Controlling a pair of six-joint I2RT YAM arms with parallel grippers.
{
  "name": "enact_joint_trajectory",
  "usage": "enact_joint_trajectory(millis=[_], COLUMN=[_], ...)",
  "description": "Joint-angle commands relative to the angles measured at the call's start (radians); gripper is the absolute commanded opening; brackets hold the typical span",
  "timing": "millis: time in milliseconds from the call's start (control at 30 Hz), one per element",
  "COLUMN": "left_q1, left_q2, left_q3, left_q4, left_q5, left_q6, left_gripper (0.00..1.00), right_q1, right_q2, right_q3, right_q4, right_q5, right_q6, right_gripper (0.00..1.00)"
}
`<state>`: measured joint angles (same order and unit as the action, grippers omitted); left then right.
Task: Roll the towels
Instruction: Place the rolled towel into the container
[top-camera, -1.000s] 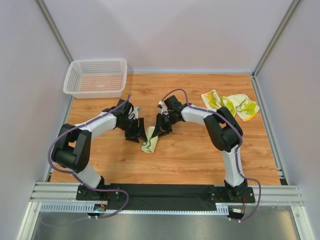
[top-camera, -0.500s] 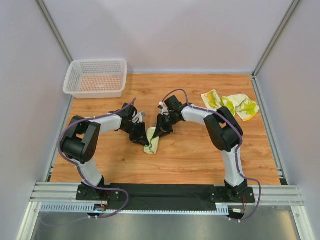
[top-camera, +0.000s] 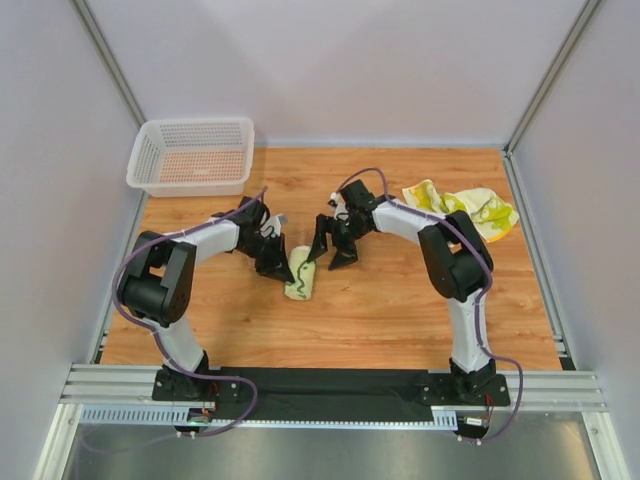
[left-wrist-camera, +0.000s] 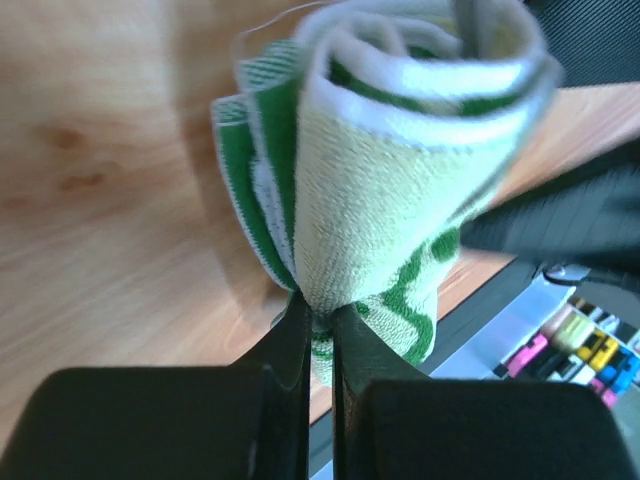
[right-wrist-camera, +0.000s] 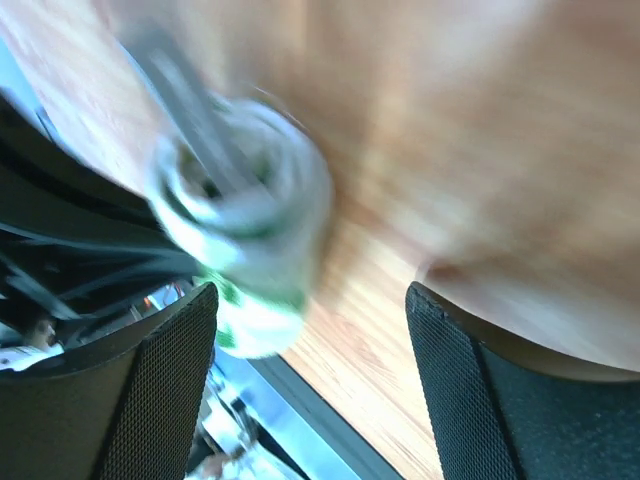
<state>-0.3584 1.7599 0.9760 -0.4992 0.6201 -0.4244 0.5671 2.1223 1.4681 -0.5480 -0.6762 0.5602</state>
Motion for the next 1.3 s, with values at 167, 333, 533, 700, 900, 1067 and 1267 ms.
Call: enact_joint_trajectory(millis=[167,333,533,700,900,1067,1267], left_q1=[0.137,0.205,0.304,0.421,0.525,0.546,0.550], left_q2=[-0.054,0.016,0.194,0.383,0.475,0.581,0.717], left_q3=[0.355,0.589,0.973,1.292,1.316,1.414,1.472], left_q4=[-0.218,-0.260,-0.358,-0.444,-0.400,-0.406,-0.392], left_q5=[0.009,0.017,-0.045,-0.082,-0.118,-0.142,-0.042], left_q6=[0.176,0.194,0.204,0.203,0.203,0.257,0.260], left_gripper=[0.00,0.00,0.00,0.00,0.00,0.00,0.00], right_q1=[-0.257,-0.323,-0.325,-0.326,-0.326,-0.326,-0.322], right_q2=[-0.214,-0.304,-0.412,-0.469,-0.495,-0.502,-0.443], right_q3=[-0.009,-0.106,-0.253,-0.302,-0.310,-0.295,-0.215], right_q4=[-0.116,-0.153,-0.095,-0.116,-0.180,-0.242,-0.322], right_q5=[0.095,0.109,0.081,0.089,0.104,0.119,0.141], right_q6=[-0.012,-0.056,-0.014,-0.032,-0.055,-0.083,-0.103], right_gripper=[0.77,0.77,0.76,0.75,0.74,0.74,0.73])
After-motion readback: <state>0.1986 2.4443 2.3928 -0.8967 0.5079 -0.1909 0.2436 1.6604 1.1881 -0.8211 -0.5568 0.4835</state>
